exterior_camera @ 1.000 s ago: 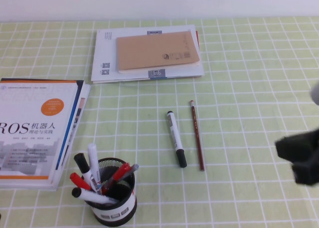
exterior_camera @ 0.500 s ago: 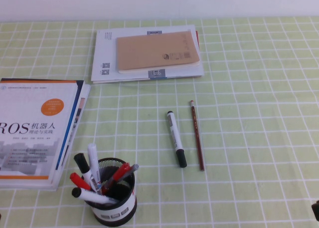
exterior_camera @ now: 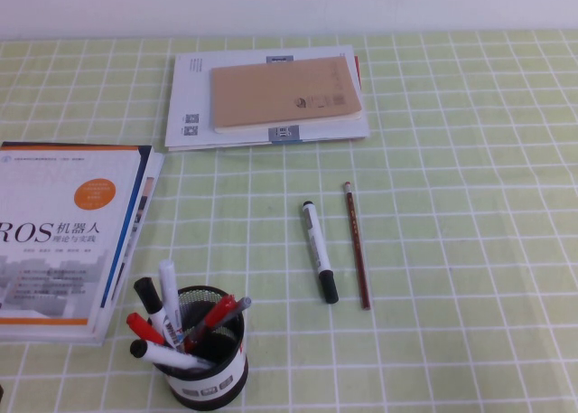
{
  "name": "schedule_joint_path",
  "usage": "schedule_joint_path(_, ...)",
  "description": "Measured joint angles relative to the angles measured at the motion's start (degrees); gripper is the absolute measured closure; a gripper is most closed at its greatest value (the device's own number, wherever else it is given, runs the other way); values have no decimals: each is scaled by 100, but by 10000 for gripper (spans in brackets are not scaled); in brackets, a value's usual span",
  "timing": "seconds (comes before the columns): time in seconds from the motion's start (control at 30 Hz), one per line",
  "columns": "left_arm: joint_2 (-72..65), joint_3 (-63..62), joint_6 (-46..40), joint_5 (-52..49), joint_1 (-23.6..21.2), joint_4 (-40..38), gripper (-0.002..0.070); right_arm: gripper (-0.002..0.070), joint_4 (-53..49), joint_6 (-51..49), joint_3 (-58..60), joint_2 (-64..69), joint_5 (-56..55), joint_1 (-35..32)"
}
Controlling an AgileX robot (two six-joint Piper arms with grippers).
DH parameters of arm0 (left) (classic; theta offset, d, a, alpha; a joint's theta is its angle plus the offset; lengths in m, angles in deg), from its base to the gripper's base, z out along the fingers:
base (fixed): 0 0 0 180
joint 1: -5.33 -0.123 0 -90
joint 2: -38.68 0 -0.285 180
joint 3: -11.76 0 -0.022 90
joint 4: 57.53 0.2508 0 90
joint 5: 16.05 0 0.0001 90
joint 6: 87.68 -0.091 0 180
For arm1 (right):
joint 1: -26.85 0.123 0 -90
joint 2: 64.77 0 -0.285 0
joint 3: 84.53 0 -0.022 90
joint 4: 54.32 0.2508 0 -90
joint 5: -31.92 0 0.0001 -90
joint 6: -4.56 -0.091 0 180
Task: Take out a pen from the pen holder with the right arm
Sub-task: 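Take a marker out of the pen holder and lay it on the table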
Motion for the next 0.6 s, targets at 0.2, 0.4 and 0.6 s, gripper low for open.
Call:
schedule_joint_path(0.2,0,0,0,0,0,0,683,688,-129,0,1258,-1354,-1188,-1153)
schedule_joint_path(0.4,0,0,0,0,0,0,683,688,-146,0,1885,-2602,-1256,-1769)
schedule_joint_path(0.6,0,0,0,0,0,0,683,688,-263,0,2133,-3309,-1209,-1975)
